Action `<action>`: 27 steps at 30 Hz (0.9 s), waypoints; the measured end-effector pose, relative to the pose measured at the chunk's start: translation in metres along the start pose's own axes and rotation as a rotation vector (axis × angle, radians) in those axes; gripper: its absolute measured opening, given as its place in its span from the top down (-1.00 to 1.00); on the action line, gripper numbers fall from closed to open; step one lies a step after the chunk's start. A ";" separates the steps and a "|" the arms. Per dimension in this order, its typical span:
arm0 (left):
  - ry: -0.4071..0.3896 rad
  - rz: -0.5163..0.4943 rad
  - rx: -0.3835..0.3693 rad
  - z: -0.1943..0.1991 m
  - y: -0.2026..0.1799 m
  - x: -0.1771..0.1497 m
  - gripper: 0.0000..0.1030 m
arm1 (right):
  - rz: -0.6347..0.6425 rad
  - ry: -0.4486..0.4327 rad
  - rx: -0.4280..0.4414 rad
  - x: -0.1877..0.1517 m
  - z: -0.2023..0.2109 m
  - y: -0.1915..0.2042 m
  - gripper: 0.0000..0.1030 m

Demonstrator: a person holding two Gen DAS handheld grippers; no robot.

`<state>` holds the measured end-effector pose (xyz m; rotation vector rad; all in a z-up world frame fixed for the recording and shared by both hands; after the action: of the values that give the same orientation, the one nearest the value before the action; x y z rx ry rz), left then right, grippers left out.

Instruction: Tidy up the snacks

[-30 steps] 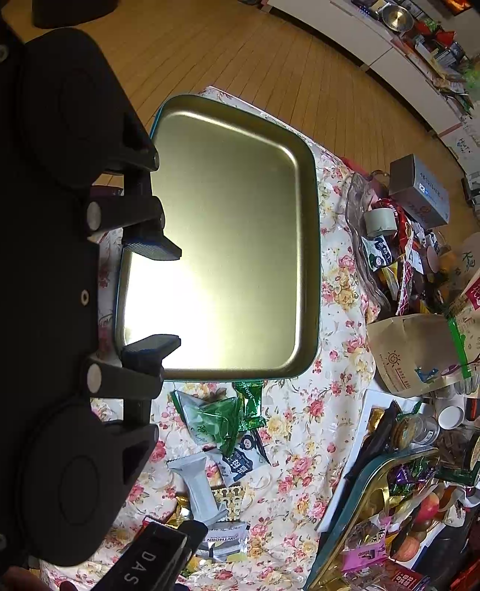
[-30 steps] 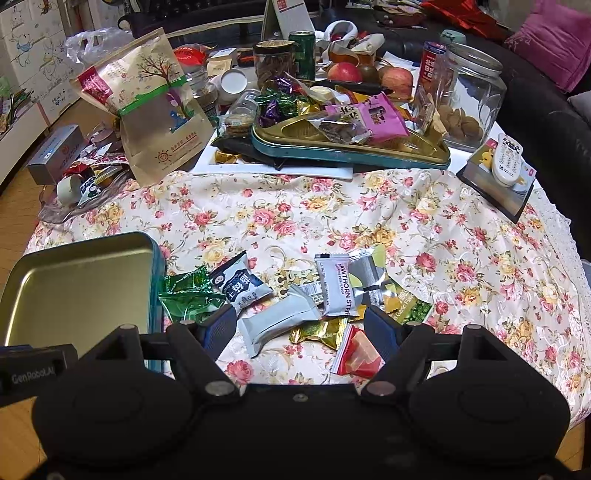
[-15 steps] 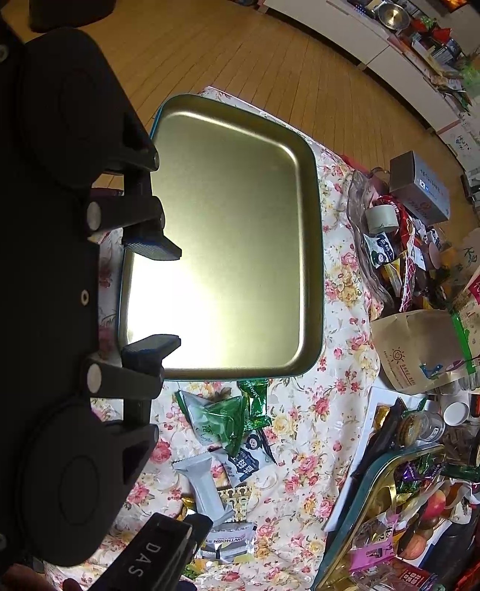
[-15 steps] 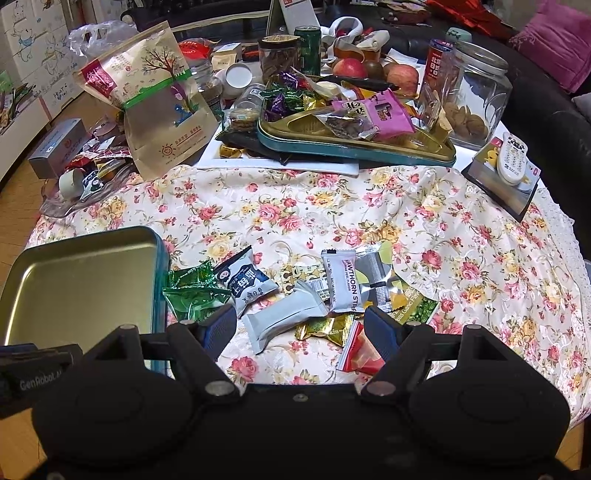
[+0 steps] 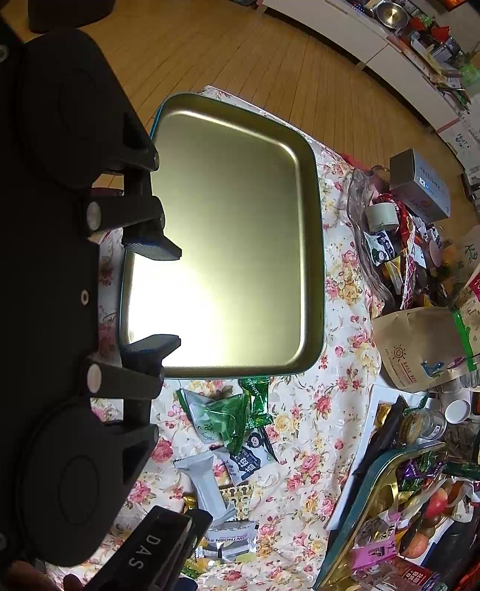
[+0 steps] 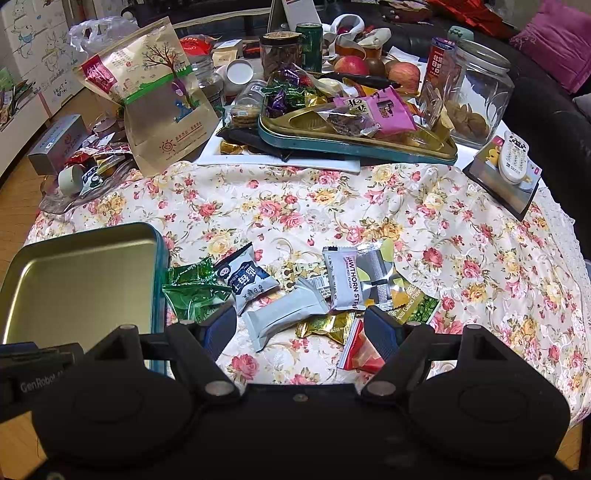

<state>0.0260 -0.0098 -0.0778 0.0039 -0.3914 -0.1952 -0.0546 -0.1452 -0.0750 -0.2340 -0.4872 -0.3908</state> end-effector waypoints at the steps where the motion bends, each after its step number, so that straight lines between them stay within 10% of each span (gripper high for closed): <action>1: 0.000 0.001 -0.001 0.000 0.000 0.000 -0.02 | 0.001 0.000 0.000 0.000 0.000 0.000 -0.55; 27: 0.007 0.000 -0.008 0.000 -0.001 -0.001 -0.02 | 0.005 0.008 0.000 -0.001 -0.002 0.002 -0.55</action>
<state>0.0251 -0.0106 -0.0781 -0.0030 -0.3832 -0.1966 -0.0539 -0.1439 -0.0774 -0.2341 -0.4788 -0.3864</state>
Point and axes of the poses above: each gripper's, at about its wrist camera, not at the fingertips, and z roughly against the way its jaws point, y to its left, x to its top, the point moved 8 cm from there along -z, roughly the way its jaws point, and after that the axes turned 15 degrees about z, right-handed, at the moved point
